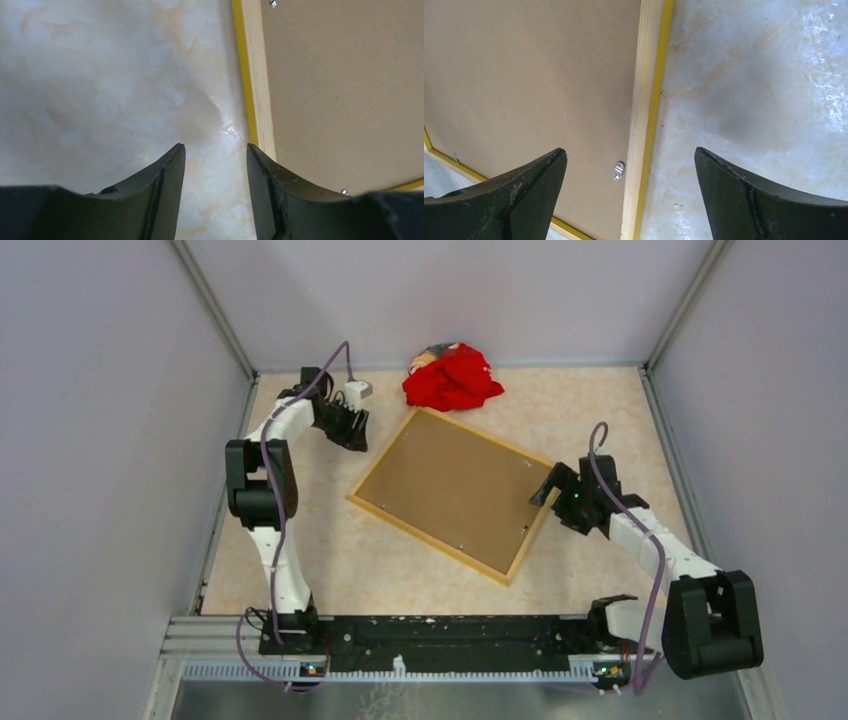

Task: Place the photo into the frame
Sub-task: Adjust the photo frame at the center of the board, then install the photo frame at the center of the board.

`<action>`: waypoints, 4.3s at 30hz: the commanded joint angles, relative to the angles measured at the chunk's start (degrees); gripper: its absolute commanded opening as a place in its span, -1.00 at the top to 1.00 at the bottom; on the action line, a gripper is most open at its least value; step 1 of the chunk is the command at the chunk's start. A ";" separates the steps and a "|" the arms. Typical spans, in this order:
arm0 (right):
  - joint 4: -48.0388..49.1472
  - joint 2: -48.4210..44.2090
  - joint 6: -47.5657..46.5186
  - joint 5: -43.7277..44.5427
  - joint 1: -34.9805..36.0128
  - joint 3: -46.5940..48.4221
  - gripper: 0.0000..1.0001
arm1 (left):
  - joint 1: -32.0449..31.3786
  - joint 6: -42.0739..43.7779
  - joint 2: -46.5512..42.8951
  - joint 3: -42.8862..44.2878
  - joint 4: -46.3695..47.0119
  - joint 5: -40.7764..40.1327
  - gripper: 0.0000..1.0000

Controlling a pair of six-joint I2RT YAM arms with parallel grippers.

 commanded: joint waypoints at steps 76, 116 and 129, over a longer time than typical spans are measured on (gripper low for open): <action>29.11 41.91 -1.48 -12.12 33.56 35.83 -0.47 | -0.56 -1.74 1.68 -13.60 -5.00 17.69 0.54; 30.33 54.41 2.54 -15.18 39.67 42.03 -0.39 | -0.56 -1.84 -0.79 -16.43 -2.52 12.71 0.79; 31.48 55.20 3.92 -16.79 39.68 42.32 -0.37 | -0.53 -1.80 -1.19 -16.06 -2.72 12.13 0.80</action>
